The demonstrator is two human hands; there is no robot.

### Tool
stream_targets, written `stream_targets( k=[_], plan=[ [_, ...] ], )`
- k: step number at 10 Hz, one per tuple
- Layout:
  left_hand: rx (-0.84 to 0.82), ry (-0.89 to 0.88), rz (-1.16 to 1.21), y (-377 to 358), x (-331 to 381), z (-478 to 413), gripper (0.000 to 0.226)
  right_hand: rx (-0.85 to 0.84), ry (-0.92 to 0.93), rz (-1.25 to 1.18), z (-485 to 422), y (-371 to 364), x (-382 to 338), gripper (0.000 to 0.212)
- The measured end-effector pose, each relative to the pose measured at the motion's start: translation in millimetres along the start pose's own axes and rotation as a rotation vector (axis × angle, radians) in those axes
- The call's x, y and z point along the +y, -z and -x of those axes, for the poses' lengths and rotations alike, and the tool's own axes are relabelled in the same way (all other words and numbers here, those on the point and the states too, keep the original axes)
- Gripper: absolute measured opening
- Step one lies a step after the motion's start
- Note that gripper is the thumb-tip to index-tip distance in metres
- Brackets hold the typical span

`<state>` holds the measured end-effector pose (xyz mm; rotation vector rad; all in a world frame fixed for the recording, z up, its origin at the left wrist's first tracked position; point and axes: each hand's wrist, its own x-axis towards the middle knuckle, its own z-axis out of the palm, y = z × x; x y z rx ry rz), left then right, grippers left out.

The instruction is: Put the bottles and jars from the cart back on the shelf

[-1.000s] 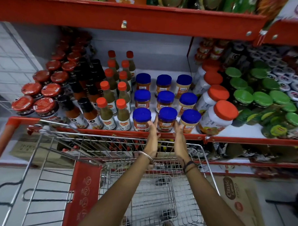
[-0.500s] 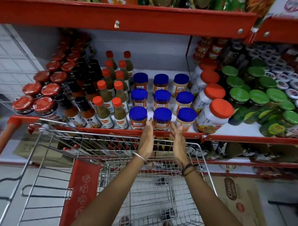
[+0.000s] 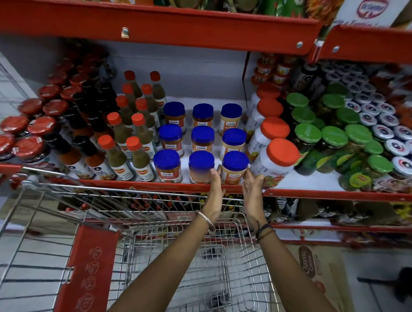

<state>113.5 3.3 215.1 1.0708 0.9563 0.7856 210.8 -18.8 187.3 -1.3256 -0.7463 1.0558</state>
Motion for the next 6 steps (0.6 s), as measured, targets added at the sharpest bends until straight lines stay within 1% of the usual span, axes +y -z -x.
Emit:
stream_targets(
  k=[1, 3, 5, 6],
  plan=[
    [-0.004, 0.021, 0.003, 3.5, -3.7, -1.7, 0.127, -0.052, -0.025, 0.036, -1.1, 7.7, -2.6, 0.125],
    [-0.040, 0.043, 0.006, 13.8, -0.1, 1.4, 0.122, -0.061, -0.052, 0.045, -4.8, 16.7, -7.4, 0.126],
    [-0.064, 0.097, -0.055, 18.2, 8.9, 9.0, 0.123, -0.097, -0.054, 0.077, -0.2, 13.0, -12.8, 0.121],
    [-0.076, 0.089, -0.105, 19.6, 29.5, 23.8, 0.091, -0.037, -0.032, 0.135, 20.1, 19.5, -8.7, 0.110]
  ],
)
